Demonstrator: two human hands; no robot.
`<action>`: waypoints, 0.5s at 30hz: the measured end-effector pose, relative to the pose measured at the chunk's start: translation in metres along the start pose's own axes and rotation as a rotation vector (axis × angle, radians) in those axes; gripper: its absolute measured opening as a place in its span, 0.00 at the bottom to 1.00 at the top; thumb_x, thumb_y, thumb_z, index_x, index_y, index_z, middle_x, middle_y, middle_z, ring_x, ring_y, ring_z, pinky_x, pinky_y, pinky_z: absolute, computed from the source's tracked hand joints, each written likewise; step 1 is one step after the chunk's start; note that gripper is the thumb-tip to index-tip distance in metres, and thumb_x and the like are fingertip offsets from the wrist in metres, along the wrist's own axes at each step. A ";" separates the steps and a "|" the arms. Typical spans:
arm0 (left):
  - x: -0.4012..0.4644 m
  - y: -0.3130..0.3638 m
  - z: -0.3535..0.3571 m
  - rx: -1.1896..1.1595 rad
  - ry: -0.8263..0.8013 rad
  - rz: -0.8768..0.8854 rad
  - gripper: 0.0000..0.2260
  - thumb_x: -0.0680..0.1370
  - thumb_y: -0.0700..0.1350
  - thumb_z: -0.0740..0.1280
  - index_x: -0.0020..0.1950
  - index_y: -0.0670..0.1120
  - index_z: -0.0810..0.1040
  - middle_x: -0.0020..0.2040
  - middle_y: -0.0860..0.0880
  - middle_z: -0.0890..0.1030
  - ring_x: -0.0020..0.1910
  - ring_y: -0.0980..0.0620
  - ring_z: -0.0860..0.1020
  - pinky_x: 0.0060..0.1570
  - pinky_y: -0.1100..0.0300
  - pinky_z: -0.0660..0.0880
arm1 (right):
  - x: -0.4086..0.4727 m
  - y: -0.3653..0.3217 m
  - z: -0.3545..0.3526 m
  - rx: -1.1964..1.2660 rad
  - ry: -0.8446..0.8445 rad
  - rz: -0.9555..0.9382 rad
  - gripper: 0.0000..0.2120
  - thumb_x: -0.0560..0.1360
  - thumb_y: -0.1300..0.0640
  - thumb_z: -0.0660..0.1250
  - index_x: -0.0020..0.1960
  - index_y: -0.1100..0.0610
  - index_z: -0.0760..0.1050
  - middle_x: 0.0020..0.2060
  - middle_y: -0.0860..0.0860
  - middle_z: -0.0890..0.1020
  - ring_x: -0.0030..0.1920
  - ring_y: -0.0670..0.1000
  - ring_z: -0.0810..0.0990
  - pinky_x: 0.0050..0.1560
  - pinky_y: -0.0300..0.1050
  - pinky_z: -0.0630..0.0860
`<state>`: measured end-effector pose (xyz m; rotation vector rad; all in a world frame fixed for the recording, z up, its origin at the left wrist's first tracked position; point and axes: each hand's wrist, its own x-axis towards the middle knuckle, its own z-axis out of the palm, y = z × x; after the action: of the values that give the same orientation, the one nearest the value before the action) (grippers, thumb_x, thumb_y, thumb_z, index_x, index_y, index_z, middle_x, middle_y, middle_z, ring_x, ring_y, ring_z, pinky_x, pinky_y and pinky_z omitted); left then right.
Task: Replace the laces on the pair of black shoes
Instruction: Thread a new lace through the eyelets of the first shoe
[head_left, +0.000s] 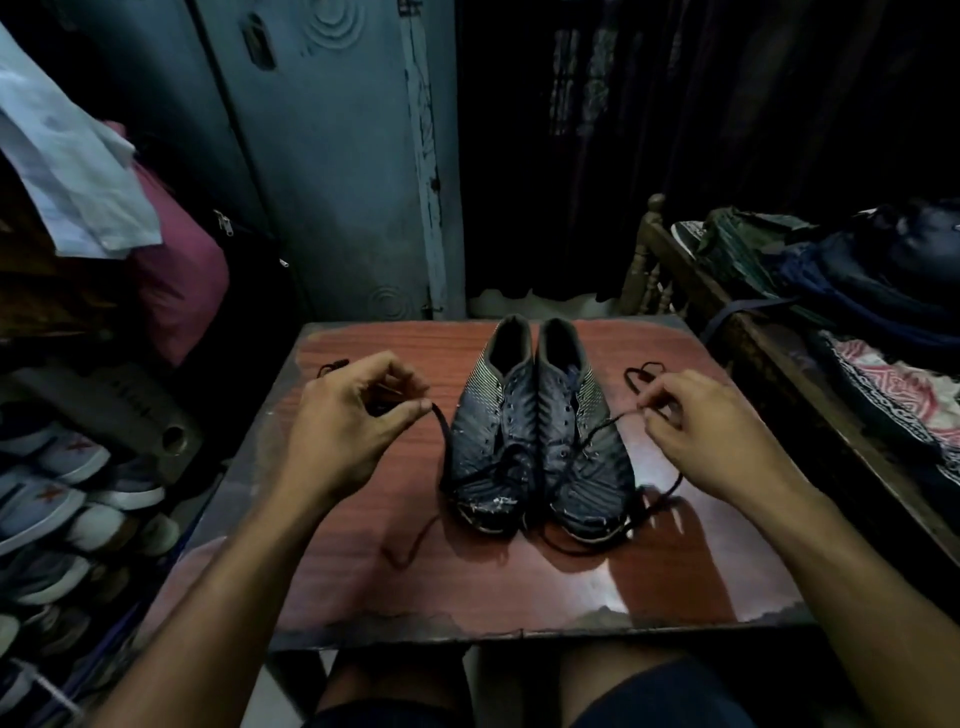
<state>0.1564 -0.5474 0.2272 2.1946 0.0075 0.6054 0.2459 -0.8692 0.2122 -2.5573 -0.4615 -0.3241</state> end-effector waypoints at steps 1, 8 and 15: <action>-0.001 0.000 0.003 -0.019 -0.007 0.005 0.11 0.74 0.37 0.77 0.44 0.53 0.81 0.42 0.56 0.86 0.43 0.59 0.85 0.50 0.52 0.83 | -0.002 0.000 0.002 -0.080 -0.044 -0.021 0.08 0.77 0.60 0.69 0.52 0.47 0.78 0.47 0.43 0.76 0.52 0.51 0.78 0.52 0.47 0.72; -0.009 0.001 0.020 -0.208 -0.089 -0.043 0.17 0.80 0.30 0.65 0.53 0.53 0.79 0.49 0.53 0.87 0.51 0.53 0.85 0.57 0.48 0.82 | -0.022 -0.044 0.028 -0.065 -0.283 -0.486 0.11 0.78 0.50 0.67 0.60 0.46 0.78 0.54 0.43 0.77 0.57 0.49 0.74 0.57 0.50 0.71; -0.016 0.002 0.018 -0.423 -0.027 -0.120 0.17 0.77 0.31 0.71 0.54 0.53 0.77 0.48 0.44 0.85 0.50 0.45 0.86 0.56 0.44 0.82 | -0.024 -0.053 0.041 -0.168 -0.393 -0.481 0.04 0.80 0.51 0.67 0.52 0.50 0.77 0.49 0.44 0.75 0.53 0.47 0.74 0.52 0.41 0.68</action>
<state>0.1493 -0.5650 0.2125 1.7784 -0.0030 0.4619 0.2096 -0.8104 0.1941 -2.6487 -1.2498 -0.0192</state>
